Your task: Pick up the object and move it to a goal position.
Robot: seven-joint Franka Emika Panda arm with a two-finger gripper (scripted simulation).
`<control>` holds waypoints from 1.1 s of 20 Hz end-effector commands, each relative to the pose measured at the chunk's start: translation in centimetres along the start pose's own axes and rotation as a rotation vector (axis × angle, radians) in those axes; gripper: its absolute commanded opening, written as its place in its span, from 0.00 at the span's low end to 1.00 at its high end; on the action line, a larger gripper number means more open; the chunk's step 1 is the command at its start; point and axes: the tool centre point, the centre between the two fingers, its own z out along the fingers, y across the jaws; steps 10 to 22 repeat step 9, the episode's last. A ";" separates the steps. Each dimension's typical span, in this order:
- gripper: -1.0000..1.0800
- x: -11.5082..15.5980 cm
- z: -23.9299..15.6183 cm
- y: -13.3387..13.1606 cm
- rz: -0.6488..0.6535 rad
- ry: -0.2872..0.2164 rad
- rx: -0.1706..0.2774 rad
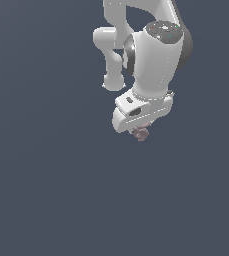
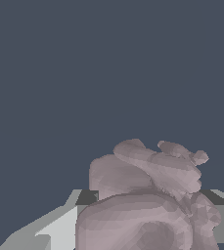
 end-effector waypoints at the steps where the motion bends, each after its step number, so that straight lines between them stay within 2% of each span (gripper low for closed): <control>1: 0.00 -0.5 -1.5 -0.3 0.000 -0.001 0.000; 7: 0.00 -1.0 -3.4 -0.6 0.000 -0.001 0.001; 22: 0.00 -1.0 -3.5 -0.6 0.000 -0.001 0.001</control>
